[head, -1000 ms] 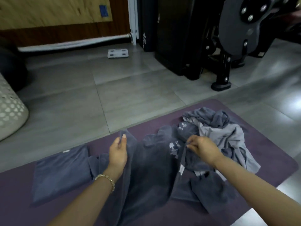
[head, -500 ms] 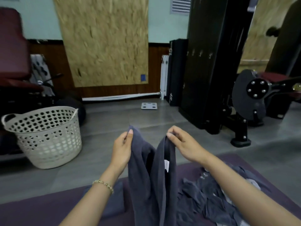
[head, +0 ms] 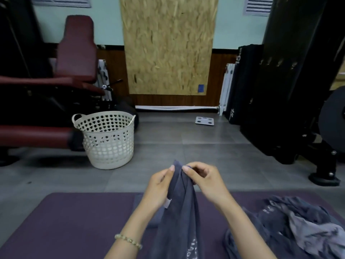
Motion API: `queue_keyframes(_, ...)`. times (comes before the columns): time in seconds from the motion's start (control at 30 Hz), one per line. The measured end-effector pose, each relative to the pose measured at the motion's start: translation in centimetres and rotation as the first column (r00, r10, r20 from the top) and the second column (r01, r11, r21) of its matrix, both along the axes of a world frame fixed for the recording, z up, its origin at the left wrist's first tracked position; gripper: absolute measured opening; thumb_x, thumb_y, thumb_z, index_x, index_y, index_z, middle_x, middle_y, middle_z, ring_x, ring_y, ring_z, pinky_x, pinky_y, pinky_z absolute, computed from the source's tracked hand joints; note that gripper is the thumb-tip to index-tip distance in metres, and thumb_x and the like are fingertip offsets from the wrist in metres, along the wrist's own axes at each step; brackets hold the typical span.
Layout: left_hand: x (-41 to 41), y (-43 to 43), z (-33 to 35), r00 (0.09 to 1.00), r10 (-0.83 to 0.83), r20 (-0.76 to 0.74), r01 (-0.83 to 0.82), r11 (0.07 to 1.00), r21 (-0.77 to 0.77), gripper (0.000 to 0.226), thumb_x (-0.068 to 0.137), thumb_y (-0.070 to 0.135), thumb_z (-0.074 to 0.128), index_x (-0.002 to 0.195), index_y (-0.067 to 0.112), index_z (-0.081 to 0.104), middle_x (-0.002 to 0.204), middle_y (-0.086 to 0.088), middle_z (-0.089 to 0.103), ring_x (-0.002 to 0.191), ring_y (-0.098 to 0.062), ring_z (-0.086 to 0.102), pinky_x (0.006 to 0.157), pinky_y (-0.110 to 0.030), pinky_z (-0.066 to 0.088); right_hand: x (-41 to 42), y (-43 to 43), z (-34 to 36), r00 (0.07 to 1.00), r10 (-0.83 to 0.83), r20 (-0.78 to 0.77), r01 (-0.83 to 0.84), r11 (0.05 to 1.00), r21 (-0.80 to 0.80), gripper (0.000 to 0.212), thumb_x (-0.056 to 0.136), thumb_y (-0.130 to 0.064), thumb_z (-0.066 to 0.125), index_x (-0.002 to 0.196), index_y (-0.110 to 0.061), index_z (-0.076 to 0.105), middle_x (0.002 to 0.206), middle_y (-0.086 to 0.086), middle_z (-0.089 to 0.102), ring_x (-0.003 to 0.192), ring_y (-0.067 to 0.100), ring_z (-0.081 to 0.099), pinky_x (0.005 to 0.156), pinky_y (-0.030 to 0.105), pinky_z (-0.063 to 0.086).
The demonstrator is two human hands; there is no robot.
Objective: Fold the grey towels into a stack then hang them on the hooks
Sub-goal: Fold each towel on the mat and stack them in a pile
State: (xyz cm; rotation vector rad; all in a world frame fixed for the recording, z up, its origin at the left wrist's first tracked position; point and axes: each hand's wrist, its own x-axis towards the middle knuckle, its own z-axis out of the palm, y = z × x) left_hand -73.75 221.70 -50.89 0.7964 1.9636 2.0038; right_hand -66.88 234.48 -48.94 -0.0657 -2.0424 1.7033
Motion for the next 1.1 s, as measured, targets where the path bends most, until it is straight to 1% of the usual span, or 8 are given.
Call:
queue_keyframes(0.13,0.0,-2.5,-1.3,0.998,0.002,-0.069,-0.010,0.993,-0.118,0.036,0.099,0.029,0.041,0.074,0.010,0.059,0.066,0.003,0.051,0.062,-0.005,0.043,0.058,-0.023,0.035,-0.5,-1.1,-1.4,0.992,0.085,0.088,-0.093,0.992,0.087,0.018,0.092,-0.005,0.057,0.080,-0.011,0.069,0.069,-0.009,0.067,0.061,-0.003,0.055,0.056,0.013,0.043)
queue_keyframes(0.3,1.5,-3.6,-1.4,0.994,-0.086,-0.068,0.067,0.967,-0.246,0.042,0.100,0.036,0.038,0.072,0.018,0.064,0.060,0.016,0.058,0.060,0.005,0.049,0.059,-0.013,0.038,0.0,-1.8,-2.1,0.989,0.105,0.099,-0.102,0.994,-0.032,0.013,0.088,-0.004,0.061,0.077,-0.002,0.067,0.063,0.002,0.065,0.056,0.001,0.057,0.053,0.013,0.044)
queue_keyframes(0.4,1.7,-3.7,-1.7,0.971,-0.189,-0.143,0.148,0.955,-0.257,0.035,0.097,0.035,0.048,0.086,0.009,0.068,0.078,0.000,0.071,0.074,-0.002,0.055,0.069,-0.027,0.045,0.2,-1.9,-2.1,0.988,0.095,0.122,-0.079,0.989,-0.125,0.013,0.086,-0.005,0.065,0.073,-0.003,0.063,0.060,0.003,0.065,0.054,0.004,0.057,0.053,0.014,0.045)
queue_keyframes(0.57,1.5,-3.9,-2.5,0.962,-0.214,-0.169,0.149,0.931,-0.334,0.061,0.088,0.052,0.055,0.081,-0.008,0.054,0.068,-0.004,0.046,0.064,-0.013,0.040,0.059,-0.031,0.031,0.2,-1.9,-2.8,0.920,0.203,0.334,-0.101,0.949,-0.299,0.019,0.089,-0.019,0.063,0.072,-0.011,0.061,0.065,0.003,0.064,0.058,0.009,0.056,0.054,0.015,0.045)
queue_keyframes(0.73,0.8,-3.8,-3.1,0.985,-0.128,-0.114,0.091,0.953,-0.289,0.059,0.090,0.050,0.053,0.082,-0.009,0.056,0.070,-0.003,0.050,0.067,-0.011,0.044,0.062,-0.032,0.035,0.0,-1.5,-3.4,0.893,0.284,0.349,-0.117,0.895,-0.430,0.019,0.093,-0.026,0.054,0.079,-0.015,0.059,0.071,0.000,0.063,0.065,0.009,0.058,0.063,0.017,0.050)
queue_keyframes(0.87,0.2,-3.5,-3.4,0.990,-0.123,-0.073,0.101,0.964,-0.246,0.044,0.097,0.037,0.049,0.085,-0.003,0.062,0.075,-0.002,0.055,0.073,-0.010,0.049,0.069,-0.034,0.041,0.7,-1.1,-3.8,0.892,0.323,0.317,-0.201,0.910,-0.361,0.019,0.087,-0.027,0.059,0.087,-0.008,0.060,0.074,0.003,0.065,0.069,0.011,0.059,0.068,0.019,0.051)
queue_keyframes(1.0,0.7,-3.2,-3.0,0.980,-0.194,-0.030,0.181,0.951,-0.250,0.048,0.098,0.044,0.040,0.099,0.006,0.069,0.098,-0.006,0.072,0.093,-0.008,0.062,0.088,-0.037,0.049,0.8,-1.3,-4.2,0.921,0.237,0.309,-0.107,0.917,-0.383,0.016,0.088,-0.021,0.062,0.078,-0.008,0.063,0.074,0.005,0.068,0.068,0.012,0.062,0.070,0.021,0.052)
queue_keyframes(1.1,0.9,-3.0,-2.8,0.978,-0.207,-0.026,0.196,0.953,-0.231,0.050,0.098,0.048,0.038,0.105,0.010,0.069,0.106,-0.011,0.071,0.105,-0.013,0.064,0.096,-0.037,0.049,0.8,-1.1,-4.2,0.939,0.184,0.291,-0.064,0.925,-0.376,0.016,0.086,-0.020,0.065,0.073,-0.010,0.063,0.066,0.001,0.068,0.061,0.009,0.061,0.063,0.018,0.050)
